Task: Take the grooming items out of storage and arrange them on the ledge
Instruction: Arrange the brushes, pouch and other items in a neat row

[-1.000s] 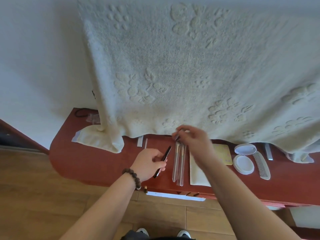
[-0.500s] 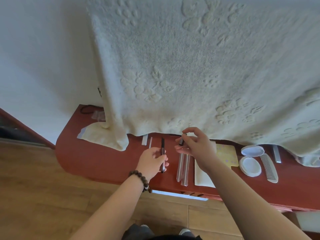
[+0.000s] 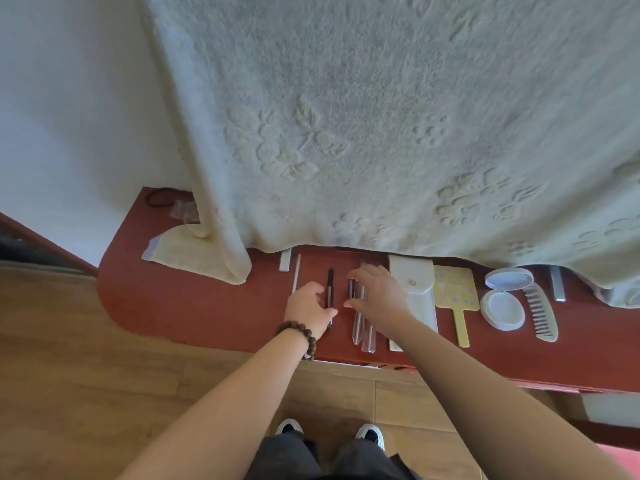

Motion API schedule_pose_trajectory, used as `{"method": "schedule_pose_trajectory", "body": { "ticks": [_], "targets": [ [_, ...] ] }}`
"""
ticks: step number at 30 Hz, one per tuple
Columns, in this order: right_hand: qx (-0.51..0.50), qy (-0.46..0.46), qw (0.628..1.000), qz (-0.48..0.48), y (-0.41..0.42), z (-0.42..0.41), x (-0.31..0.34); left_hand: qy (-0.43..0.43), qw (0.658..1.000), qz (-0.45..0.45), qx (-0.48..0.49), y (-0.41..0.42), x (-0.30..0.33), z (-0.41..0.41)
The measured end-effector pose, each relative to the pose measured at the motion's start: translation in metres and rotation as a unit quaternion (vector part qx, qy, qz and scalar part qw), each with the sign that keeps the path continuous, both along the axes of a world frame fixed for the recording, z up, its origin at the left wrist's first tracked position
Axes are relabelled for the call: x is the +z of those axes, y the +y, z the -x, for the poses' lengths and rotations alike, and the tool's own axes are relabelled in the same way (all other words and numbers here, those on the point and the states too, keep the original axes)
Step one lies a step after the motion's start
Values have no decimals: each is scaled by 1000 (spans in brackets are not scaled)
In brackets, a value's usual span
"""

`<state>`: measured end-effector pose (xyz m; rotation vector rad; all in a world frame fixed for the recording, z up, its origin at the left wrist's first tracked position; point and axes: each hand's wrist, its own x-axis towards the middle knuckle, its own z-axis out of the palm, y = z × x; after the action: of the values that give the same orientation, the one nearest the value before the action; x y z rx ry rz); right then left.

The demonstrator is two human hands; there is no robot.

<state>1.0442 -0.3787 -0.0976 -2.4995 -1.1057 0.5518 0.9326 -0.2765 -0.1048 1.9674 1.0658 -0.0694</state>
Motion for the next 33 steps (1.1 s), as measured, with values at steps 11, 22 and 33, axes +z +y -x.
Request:
{"method": "schedule_pose_trajectory", "body": {
  "ticks": [11, 22, 33],
  "targets": [
    [5, -54, 997, 57, -6, 7, -29, 24, 995, -86, -40, -13, -18, -6],
    [-15, -16, 999, 24, -9, 10, -28, 17, 981, -192, -2, 1, -10, 14],
    [-31, 0, 1000, -2, -14, 13, -21, 110, 976, -187, 14, 26, -17, 15]
  ]
}}
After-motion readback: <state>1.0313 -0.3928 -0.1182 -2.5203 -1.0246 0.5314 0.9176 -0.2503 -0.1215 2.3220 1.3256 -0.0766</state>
